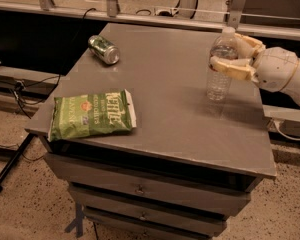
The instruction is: Place water bottle upright
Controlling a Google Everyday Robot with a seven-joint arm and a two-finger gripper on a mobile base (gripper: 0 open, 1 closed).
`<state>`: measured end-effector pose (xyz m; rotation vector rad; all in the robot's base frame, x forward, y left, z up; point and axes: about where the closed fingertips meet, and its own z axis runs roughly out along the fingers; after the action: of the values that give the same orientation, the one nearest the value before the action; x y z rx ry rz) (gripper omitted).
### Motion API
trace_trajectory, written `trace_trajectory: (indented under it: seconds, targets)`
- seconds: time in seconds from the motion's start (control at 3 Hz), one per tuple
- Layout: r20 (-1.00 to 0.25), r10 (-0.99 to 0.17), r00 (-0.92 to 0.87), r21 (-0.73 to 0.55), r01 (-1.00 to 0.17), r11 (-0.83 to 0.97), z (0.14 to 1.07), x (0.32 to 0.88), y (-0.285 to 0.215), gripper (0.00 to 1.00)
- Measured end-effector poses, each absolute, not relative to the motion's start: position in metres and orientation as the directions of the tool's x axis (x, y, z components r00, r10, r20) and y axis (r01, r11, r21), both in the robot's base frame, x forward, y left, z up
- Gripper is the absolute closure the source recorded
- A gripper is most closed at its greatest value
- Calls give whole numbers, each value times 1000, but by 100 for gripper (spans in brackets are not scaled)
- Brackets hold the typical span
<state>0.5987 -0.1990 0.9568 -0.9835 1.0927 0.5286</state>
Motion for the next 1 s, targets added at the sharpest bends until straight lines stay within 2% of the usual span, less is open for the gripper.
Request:
trace_trajectory:
  seconds: [0.33, 1.0]
  targets:
    - [-934, -70, 350, -337, -799, 497, 956, 600, -198, 100]
    - [-931, -51, 362, -336, -793, 508, 965, 601, -196, 100]
